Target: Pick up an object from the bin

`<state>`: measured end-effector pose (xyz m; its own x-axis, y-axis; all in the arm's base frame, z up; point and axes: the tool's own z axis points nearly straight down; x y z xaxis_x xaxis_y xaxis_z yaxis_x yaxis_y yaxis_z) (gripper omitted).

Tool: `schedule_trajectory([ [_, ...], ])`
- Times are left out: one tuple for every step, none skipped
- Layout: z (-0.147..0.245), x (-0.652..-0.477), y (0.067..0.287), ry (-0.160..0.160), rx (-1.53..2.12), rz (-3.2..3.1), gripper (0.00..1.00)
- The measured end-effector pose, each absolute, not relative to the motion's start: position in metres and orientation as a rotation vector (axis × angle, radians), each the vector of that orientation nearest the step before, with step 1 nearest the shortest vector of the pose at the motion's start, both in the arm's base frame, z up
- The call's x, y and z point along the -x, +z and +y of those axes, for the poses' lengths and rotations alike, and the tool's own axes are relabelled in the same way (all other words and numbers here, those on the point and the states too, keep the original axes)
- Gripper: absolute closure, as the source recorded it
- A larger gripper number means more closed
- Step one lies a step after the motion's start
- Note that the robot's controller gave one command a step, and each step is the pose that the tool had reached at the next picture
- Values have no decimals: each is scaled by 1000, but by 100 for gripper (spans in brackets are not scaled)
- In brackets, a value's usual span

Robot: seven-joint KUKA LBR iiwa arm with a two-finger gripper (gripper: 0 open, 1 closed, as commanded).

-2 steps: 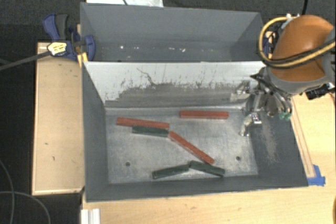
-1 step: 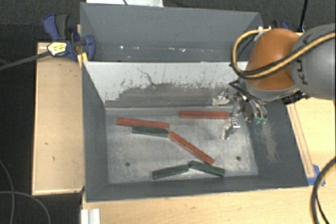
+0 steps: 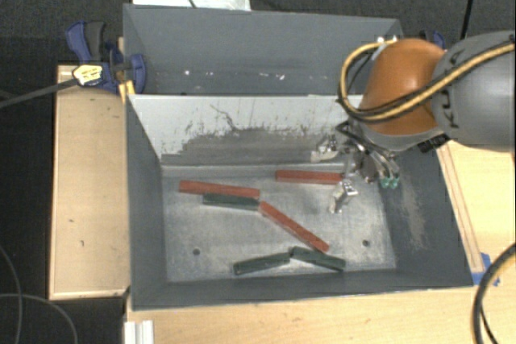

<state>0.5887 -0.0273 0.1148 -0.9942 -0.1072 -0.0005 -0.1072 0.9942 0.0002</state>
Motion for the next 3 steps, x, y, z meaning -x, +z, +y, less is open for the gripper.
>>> schedule_trajectory([
  [-24,-591,138,1,159,3130,0],
  [45,-580,105,1,122,3137,0],
  [51,-549,75,8,158,3128,100],
])
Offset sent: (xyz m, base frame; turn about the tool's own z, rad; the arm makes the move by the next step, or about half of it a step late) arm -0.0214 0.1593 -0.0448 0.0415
